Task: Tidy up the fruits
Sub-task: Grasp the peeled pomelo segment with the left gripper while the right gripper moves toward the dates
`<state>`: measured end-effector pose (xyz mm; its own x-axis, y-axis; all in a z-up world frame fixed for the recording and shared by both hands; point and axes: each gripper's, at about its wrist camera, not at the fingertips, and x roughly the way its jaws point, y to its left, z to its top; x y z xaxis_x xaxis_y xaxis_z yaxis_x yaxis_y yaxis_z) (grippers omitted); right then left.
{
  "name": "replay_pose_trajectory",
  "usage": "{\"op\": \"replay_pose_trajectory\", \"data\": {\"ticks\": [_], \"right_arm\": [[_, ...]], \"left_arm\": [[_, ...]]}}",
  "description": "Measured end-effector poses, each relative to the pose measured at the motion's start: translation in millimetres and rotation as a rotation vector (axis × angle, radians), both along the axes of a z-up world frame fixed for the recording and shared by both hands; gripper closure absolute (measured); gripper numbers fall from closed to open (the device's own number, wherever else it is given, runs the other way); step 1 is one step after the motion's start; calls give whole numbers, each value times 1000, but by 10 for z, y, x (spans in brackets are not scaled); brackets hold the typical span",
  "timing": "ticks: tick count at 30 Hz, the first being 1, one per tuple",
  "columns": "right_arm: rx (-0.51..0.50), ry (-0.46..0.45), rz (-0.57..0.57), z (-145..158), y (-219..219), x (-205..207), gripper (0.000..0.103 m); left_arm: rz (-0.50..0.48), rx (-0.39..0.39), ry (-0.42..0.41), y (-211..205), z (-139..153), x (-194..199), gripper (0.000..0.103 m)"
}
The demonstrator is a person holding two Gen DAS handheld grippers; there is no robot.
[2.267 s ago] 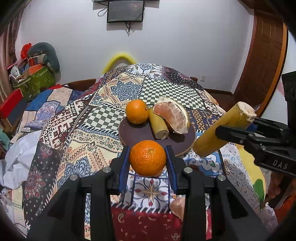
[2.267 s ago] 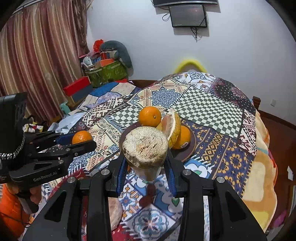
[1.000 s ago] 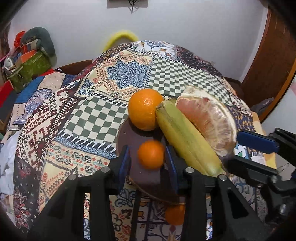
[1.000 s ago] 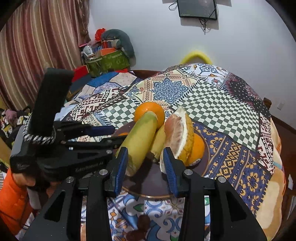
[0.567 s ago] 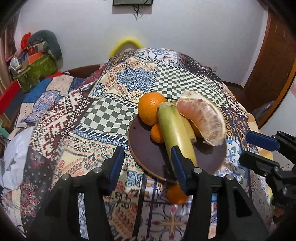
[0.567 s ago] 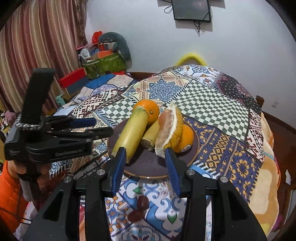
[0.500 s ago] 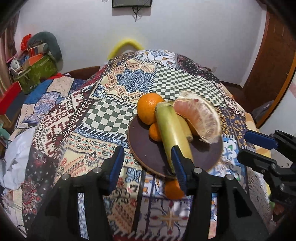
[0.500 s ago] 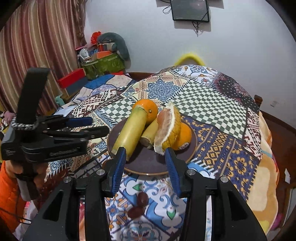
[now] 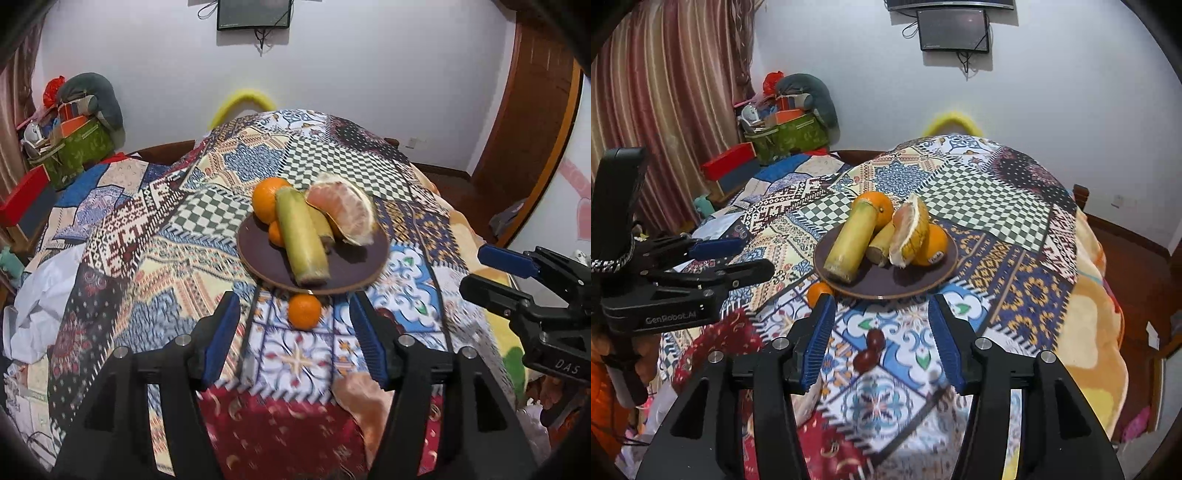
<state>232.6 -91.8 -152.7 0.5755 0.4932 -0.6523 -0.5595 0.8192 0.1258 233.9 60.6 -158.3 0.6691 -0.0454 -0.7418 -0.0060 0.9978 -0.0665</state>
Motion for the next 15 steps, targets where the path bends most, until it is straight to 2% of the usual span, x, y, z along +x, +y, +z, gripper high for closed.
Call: {"op": "replay_pose_trajectory", "data": {"ticks": [7,15], "right_arm": [[-1,5,-22,-21,-147,-216,53],[-9,10,-38,-49,-301,-380,53]], "left_arm": [[-25,-6,31,-227,-66,-236,38],[-38,-27,110,-488,-335,-356,36]]}}
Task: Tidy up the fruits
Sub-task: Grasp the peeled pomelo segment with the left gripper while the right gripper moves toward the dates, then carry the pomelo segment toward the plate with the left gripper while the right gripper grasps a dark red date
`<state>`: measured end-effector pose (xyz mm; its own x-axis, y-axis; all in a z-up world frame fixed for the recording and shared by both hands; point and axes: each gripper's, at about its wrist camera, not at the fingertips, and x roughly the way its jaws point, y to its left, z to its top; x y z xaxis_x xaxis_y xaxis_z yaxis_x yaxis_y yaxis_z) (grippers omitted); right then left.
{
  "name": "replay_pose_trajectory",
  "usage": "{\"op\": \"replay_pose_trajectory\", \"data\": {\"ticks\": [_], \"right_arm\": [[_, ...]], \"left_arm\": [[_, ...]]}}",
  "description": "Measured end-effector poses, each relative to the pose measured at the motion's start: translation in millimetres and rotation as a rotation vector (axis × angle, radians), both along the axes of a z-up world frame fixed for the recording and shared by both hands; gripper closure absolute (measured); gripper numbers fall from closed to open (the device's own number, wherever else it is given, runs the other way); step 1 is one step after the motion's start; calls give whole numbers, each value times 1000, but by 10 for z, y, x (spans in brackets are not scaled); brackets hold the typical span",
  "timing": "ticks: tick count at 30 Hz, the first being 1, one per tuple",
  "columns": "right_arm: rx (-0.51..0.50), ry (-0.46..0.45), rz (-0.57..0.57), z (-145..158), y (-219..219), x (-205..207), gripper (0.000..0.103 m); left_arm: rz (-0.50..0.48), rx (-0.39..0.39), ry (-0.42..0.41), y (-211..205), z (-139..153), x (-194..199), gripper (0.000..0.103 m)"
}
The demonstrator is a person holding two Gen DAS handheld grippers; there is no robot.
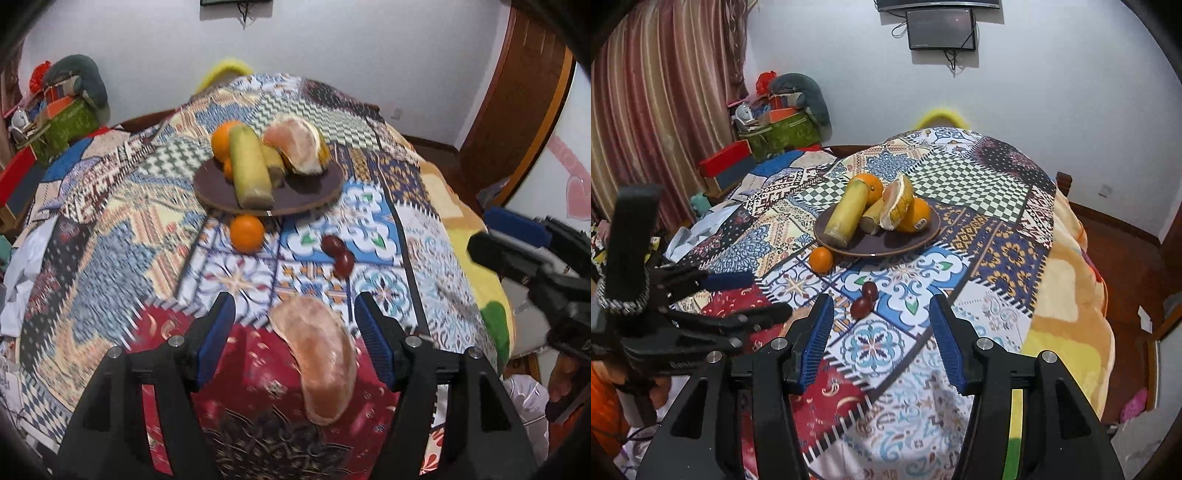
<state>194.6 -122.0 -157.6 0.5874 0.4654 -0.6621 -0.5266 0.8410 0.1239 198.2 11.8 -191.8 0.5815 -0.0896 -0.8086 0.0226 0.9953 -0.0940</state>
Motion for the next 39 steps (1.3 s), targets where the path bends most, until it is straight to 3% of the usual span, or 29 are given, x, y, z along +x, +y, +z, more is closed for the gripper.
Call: {"op": "replay_pose_trajectory", "data": {"ticks": [9,14,21,26,31,34,39], "right_arm": [[2,28,-25,-102,-127,-95,52],[-18,35,-14,-147,-108,-127,52],[-19,46,-10,-202,-82,-119,52],[-19,72,-7,-276,-28,-76,52],[-27,85,2,-324,24,-56,52],[-27,90,4,-336,52,-47,52],[-24,97,14,-356,88,-13,52]], "left_arm": [[-28,69,99,-225,-434,-27,36],[-8,47,92,-98,-469,-76,27],[35,17,94,209,-464,-162,28],[-3,0,113,153,-467,-77,40],[-36,-12,96,63,-526,73,42],[-32,-20,90,84,-539,135,55],[-32,-15,85,142,-497,85,57]]}}
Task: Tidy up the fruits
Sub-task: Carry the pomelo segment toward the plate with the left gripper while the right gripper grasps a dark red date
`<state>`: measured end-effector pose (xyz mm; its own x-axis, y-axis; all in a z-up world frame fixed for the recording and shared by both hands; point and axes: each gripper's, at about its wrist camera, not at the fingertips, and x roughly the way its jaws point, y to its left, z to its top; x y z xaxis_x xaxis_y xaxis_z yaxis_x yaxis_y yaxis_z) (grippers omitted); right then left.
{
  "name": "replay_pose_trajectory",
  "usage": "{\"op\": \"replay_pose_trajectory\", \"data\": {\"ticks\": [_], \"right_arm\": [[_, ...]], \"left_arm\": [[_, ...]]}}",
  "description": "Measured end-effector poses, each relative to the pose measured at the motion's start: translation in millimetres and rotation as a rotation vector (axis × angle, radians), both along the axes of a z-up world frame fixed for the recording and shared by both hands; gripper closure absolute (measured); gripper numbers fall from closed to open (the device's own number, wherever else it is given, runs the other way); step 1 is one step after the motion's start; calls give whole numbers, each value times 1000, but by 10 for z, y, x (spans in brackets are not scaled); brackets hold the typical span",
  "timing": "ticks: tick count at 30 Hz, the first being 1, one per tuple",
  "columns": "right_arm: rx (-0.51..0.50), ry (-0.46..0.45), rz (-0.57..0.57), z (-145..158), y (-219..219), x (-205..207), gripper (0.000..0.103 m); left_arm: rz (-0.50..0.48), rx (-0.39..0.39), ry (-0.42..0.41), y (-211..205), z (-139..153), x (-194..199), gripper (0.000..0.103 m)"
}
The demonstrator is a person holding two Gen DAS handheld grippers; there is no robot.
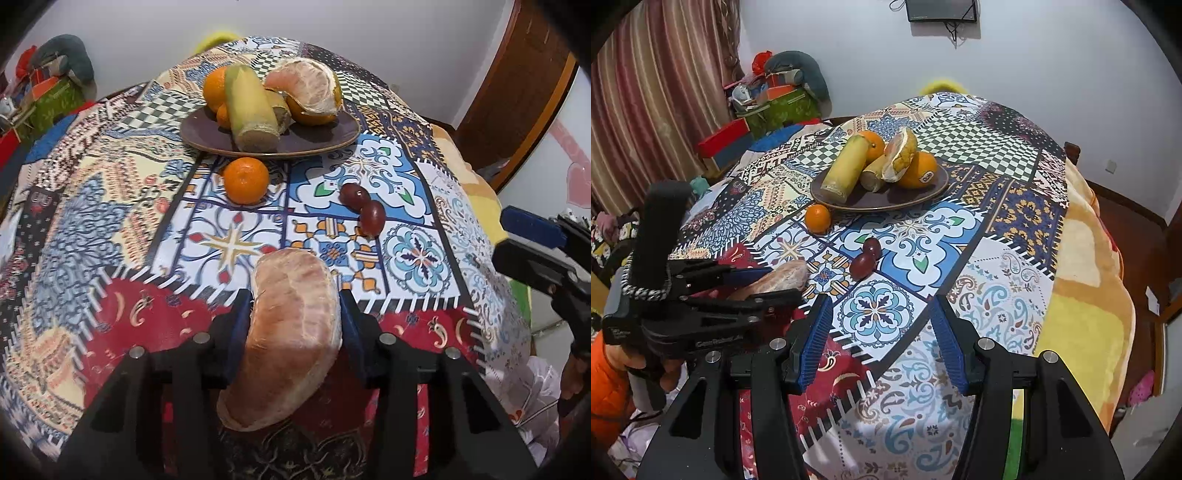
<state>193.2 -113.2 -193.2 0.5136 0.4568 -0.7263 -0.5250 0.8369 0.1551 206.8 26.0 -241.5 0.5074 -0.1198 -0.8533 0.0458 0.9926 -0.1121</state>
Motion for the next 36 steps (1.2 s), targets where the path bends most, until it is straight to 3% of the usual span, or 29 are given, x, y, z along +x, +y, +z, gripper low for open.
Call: {"op": "replay_pose_trajectory", "data": {"ticks": [18,27,32,36], "right_arm": [[2,69,32,-257,262,295,52],[23,137,65,-407,406,442,52],[25,126,65,-415,431,477,58],[16,120,67,-417,456,498,79]], "left_arm": [[66,-23,-138,330,427,-46,59],[73,-31,-174,363,447,38,59],[82,-43,-178,402,437,77,59],[86,-45,-190,439,456,109,59]]}}
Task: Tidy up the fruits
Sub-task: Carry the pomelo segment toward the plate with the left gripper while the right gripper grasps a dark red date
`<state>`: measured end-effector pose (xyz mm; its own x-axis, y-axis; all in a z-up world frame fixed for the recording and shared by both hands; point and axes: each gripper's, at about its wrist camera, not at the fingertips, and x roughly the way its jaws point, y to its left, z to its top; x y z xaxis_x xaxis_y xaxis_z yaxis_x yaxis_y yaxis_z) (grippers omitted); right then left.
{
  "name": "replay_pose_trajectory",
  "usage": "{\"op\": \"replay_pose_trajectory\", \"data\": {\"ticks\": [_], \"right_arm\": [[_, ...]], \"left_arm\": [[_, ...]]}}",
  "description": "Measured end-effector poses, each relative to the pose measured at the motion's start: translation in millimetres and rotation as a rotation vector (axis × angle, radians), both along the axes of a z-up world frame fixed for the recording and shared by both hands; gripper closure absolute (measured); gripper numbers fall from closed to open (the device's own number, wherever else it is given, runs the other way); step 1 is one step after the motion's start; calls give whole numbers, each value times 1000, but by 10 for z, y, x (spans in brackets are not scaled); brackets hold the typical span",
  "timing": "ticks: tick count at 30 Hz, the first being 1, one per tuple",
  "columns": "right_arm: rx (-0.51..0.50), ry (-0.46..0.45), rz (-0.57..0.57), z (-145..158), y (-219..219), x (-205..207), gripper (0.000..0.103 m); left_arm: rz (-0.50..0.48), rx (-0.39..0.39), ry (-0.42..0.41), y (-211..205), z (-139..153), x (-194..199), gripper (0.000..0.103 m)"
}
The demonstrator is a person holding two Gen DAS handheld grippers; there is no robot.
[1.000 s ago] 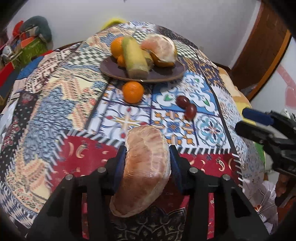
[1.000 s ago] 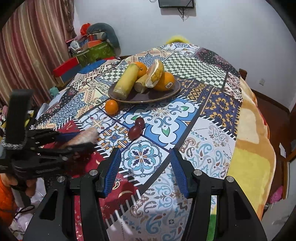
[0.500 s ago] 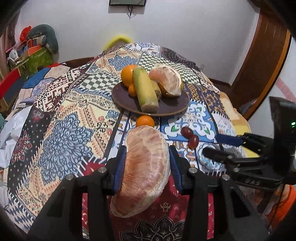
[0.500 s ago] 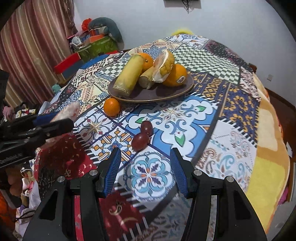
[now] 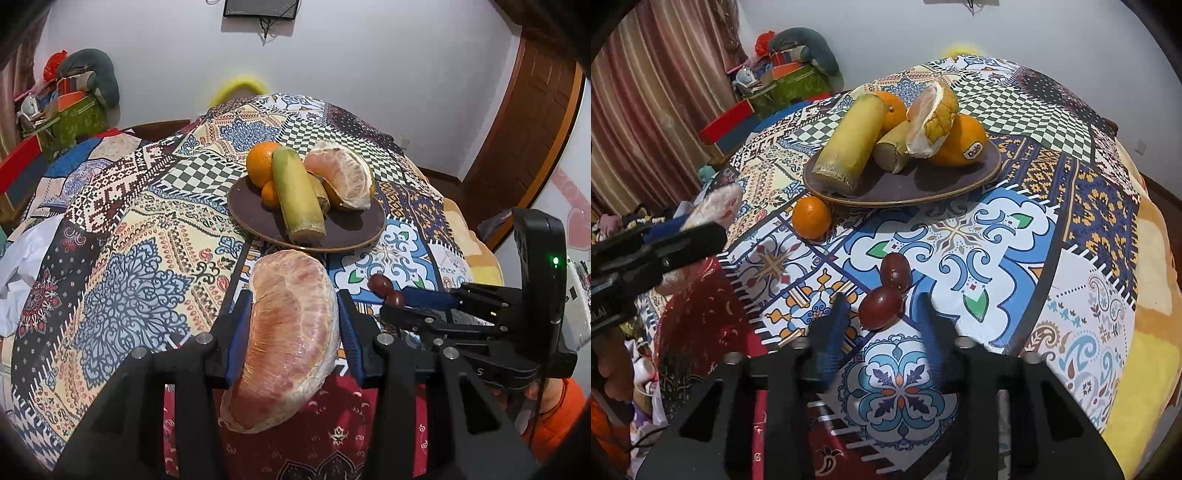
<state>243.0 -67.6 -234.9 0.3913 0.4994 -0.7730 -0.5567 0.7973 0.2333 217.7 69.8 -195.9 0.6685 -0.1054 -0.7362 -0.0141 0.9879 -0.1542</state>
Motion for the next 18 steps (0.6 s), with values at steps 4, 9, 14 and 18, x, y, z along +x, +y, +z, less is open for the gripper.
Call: {"op": "replay_pose_trajectory", "data": {"ticks": [4,9,14,18], "right_arm": [[14,5,-8,0,-16,4,81],[26,-5,-16,73,-54,-10,81],[44,-23,-28,177,-80,45,81],[59,-46,-35,261,-75,108,81]], "left_arm": [[7,-1,-12,48,23,33,59],[22,-11,-33,111,94,97,59],[24,-15,-65,119,190,182,59],[24,-15,-85,112,246,274,59]]}}
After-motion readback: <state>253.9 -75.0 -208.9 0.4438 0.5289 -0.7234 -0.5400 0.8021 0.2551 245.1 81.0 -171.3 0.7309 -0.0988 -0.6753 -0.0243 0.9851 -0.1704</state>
